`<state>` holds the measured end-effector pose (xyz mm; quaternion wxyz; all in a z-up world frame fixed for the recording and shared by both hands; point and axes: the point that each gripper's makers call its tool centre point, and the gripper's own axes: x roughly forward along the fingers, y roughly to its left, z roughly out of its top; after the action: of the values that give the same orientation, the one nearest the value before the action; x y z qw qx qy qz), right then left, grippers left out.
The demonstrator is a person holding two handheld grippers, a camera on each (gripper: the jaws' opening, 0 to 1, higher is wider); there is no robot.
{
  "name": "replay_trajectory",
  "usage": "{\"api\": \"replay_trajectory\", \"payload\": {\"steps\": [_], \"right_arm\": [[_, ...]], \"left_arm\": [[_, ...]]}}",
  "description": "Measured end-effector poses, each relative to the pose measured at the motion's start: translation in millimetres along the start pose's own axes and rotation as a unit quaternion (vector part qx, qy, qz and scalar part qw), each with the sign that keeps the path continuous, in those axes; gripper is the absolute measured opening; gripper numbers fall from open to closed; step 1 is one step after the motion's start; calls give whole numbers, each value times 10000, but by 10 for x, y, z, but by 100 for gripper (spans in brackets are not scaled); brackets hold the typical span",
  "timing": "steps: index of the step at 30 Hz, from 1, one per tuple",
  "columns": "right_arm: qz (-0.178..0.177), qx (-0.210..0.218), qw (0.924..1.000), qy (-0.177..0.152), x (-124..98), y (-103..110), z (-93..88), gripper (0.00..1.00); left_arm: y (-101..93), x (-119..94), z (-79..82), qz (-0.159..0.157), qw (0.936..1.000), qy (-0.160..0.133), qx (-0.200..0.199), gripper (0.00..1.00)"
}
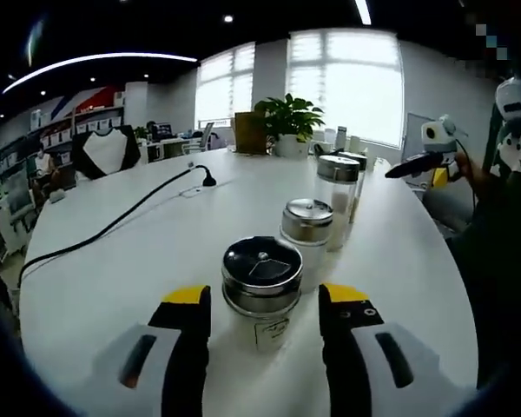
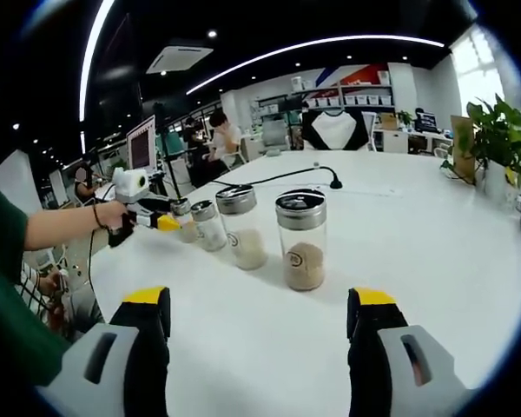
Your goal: Rotate the seasoning bottle until the label or dispensing opening points toward the visible target arrow and the bottle remains upright within the marked orientation range
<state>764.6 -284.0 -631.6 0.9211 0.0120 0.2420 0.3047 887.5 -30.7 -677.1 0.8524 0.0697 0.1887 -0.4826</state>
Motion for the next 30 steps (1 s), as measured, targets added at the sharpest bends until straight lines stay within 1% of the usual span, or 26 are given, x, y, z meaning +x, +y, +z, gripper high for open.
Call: {"api": "replay_trajectory", "payload": {"steps": [4,9,11,16,18,30], "right_arm": [[-4,-2,10000,17,-6,-2,-4,85],[-24,6,10000,38,-1,-22,-10,85],[-25,18,10000,37,3,-25,-10,85],[2,40,10000,48,18,-16,-12,84],[2,49,10000,53,20,-20,-16,84],[-2,105,9999,97,39,-36,-42,84]], "left_arm": [[26,1,-23,34,10000,28,-7,44],[-5,9,-63,-41,9999,96,24,35],[10,13,-88,7,9999,129,19,35],[16,5,-103,49,9998,115,156,34],[48,14,-101,97,9998,88,152,34],[46,20,-68,307,9995,-73,91,34]]}}
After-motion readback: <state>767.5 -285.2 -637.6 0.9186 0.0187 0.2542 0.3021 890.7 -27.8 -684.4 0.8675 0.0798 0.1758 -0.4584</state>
